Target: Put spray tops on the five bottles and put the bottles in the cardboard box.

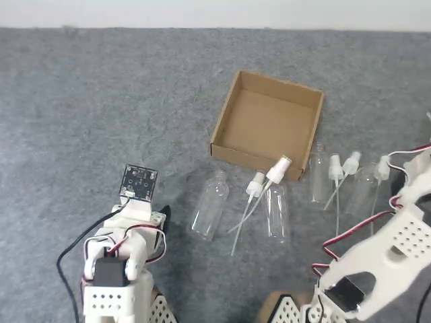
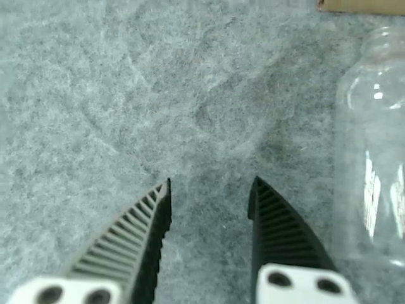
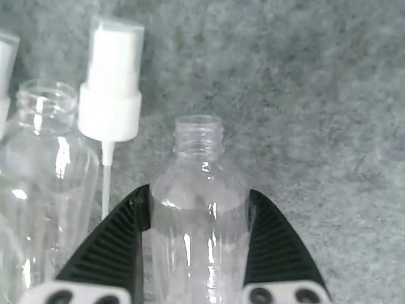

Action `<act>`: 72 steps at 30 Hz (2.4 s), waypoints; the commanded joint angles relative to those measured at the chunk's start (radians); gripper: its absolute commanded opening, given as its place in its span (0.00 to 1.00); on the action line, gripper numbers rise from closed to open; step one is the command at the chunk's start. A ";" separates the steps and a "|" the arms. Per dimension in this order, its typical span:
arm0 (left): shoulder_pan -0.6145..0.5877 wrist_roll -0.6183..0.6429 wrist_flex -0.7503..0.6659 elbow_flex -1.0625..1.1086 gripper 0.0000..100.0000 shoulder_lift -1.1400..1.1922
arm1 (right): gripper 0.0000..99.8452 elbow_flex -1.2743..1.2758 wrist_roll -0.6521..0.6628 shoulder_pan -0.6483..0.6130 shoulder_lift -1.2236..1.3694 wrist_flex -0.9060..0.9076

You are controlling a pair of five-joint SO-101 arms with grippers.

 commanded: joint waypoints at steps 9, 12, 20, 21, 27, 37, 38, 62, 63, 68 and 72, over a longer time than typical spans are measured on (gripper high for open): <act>-0.003 -0.092 0.002 -0.008 0.18 -0.021 | 0.31 -0.043 -0.086 0.004 -0.070 -0.067; -0.003 -0.092 0.003 -0.008 0.18 -0.021 | 0.38 -0.048 -0.084 -0.030 -0.074 -0.042; -0.003 -0.092 0.003 -0.008 0.18 -0.021 | 0.37 -0.109 -0.180 -0.148 -0.176 -0.024; -0.003 -0.092 0.003 -0.008 0.18 -0.021 | 0.35 -0.126 -0.196 -0.165 -0.194 -0.024; -0.003 -0.092 0.003 -0.008 0.18 -0.021 | 0.26 -0.206 -0.336 -0.257 -0.216 -0.038; -0.003 -0.094 0.003 -0.008 0.18 -0.021 | 0.23 -0.206 -0.416 -0.268 0.002 -0.111; -0.003 -0.094 0.003 -0.008 0.18 -0.021 | 0.24 -0.206 -0.416 -0.263 0.018 -0.113; -0.005 -0.094 0.003 -0.008 0.18 -0.021 | 0.02 -0.244 -0.414 -0.236 0.133 -0.163; -0.005 -0.094 0.003 -0.008 0.18 -0.021 | 0.01 -0.247 -0.414 -0.236 0.133 -0.163; -0.005 -0.094 0.003 -0.008 0.18 -0.021 | 0.01 -0.256 -0.414 -0.236 0.120 -0.162; -0.005 -0.094 0.003 -0.008 0.18 -0.021 | 0.02 -0.377 -0.422 -0.243 0.088 -0.122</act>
